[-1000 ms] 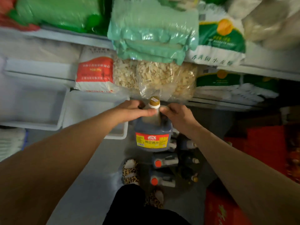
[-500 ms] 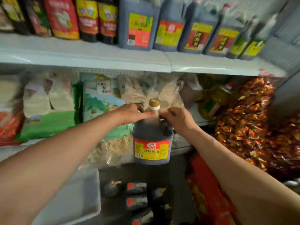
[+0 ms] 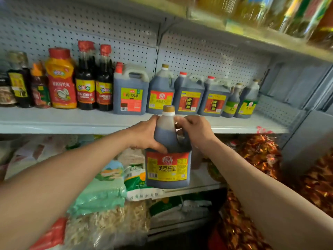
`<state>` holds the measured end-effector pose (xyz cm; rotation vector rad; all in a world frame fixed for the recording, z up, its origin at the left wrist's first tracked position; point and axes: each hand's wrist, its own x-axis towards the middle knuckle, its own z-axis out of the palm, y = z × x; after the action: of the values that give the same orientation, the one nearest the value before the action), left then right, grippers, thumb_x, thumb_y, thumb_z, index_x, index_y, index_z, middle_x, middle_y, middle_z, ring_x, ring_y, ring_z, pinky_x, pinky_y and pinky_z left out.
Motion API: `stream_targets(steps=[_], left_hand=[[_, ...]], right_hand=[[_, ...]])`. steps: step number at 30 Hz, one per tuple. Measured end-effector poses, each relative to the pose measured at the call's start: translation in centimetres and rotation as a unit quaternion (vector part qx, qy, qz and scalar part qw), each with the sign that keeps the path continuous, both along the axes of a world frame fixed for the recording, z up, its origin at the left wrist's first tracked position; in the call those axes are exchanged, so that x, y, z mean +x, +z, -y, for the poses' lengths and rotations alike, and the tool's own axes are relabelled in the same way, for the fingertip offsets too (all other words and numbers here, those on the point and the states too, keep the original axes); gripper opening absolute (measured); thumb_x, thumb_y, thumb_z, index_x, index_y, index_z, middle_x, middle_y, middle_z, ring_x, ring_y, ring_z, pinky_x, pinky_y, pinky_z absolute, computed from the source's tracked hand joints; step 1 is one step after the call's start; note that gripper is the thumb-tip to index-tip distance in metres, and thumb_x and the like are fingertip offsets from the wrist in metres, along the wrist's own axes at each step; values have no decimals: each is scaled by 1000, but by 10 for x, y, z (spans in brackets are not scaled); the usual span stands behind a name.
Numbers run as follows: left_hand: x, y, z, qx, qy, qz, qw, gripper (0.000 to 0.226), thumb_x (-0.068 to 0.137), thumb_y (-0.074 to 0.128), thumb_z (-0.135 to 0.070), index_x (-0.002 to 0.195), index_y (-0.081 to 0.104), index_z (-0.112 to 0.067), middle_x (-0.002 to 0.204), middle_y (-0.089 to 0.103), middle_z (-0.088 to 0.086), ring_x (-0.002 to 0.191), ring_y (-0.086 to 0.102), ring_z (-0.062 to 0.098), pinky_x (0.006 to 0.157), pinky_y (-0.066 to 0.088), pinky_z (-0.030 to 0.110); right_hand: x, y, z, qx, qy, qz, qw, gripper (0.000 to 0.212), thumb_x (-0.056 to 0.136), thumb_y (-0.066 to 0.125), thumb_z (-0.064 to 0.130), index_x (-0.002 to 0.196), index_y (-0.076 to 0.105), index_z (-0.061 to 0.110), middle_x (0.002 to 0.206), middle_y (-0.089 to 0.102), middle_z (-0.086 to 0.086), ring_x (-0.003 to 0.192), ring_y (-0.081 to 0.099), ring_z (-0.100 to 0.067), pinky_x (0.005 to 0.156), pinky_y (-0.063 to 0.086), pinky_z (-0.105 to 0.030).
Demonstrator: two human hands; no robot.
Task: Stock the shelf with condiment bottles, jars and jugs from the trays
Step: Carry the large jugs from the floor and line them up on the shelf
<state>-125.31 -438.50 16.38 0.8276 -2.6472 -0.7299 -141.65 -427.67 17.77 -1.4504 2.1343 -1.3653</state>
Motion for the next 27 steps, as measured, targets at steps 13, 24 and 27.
stream_targets(steps=[13,24,27], left_hand=[[-102,78,62,-113,138,-19,984,104,48,92,-51,130,32,-29,122,63,1,106,62,25,85,54,44],[-148,65,131,-101,192,5,976,111,52,90,-49,141,27,-27,130,60,6,116,59,29,93,52,44],[-154,68,149,-77,181,19,980,119,56,92,-47,148,20,-22,137,56,8,119,57,28,97,50,43]], right_hand=[[-119,66,101,-75,71,-26,994,35,93,64,48,72,66,19,52,60,14,46,50,3,54,41,-21],[-163,47,181,-61,105,-7,993,36,97,59,42,104,68,8,91,70,-3,76,64,-1,70,49,-18],[-171,34,190,-13,185,12,983,59,81,79,44,125,49,18,114,66,1,105,64,-14,86,56,-31]])
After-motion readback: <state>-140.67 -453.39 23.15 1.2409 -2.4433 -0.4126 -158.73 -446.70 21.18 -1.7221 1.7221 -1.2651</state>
